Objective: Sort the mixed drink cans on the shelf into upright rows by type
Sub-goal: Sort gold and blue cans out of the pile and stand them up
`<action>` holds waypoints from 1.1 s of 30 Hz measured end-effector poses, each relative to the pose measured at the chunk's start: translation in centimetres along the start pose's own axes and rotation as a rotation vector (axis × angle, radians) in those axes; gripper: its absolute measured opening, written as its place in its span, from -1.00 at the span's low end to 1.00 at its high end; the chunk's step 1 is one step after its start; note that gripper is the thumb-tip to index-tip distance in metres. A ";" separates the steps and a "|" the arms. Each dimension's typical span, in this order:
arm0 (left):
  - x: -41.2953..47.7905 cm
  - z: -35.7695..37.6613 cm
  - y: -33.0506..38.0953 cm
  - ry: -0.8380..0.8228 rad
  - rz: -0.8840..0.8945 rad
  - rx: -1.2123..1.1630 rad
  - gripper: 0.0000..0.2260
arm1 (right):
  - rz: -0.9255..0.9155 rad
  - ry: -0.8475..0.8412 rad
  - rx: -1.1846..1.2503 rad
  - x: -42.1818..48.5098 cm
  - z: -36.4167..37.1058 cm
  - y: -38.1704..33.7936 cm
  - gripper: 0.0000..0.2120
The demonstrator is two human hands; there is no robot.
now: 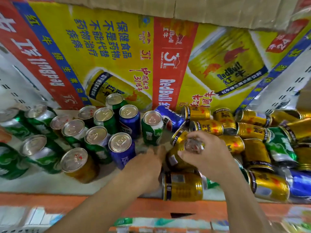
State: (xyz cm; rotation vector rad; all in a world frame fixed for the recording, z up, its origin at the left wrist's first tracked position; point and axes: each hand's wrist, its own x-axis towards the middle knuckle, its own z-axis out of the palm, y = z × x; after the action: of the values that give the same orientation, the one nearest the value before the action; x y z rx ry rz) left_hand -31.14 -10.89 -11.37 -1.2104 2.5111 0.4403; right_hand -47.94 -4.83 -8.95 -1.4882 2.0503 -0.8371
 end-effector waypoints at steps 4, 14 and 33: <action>-1.4 1.2 -1.1 0.147 -0.043 -0.094 -0.27 | -0.062 -0.032 -0.016 0.1 -0.3 0.5 -0.66; -5.3 6.0 -3.1 0.495 -0.267 -0.150 -0.30 | -0.196 -0.236 -0.245 1.2 1.9 -0.9 -0.54; -7.0 2.3 -2.1 0.656 -0.183 -0.246 -0.35 | -0.284 -0.191 -0.171 3.3 2.7 -1.2 -0.50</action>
State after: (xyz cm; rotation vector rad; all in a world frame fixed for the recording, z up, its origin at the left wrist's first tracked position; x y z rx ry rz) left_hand -24.98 -6.32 -10.81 -1.9206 2.8849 0.3515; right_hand -46.30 -8.80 -10.03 -1.9068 1.8347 -0.6051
